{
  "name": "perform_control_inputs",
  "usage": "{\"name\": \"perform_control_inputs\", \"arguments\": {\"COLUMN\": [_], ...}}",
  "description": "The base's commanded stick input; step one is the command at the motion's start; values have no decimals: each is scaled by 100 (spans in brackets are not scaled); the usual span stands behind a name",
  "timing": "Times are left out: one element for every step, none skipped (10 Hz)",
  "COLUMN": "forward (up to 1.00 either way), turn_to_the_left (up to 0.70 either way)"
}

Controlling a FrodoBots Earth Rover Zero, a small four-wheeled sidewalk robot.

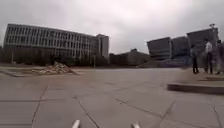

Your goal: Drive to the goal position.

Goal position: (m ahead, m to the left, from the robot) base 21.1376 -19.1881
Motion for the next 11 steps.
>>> {"name": "perform_control_inputs", "arguments": {"forward": [85,85,85,85,85,85,85,85,85,85,85], "turn_to_the_left": [-34,-34,-10,0,0,0,0,0,0,0,0]}}
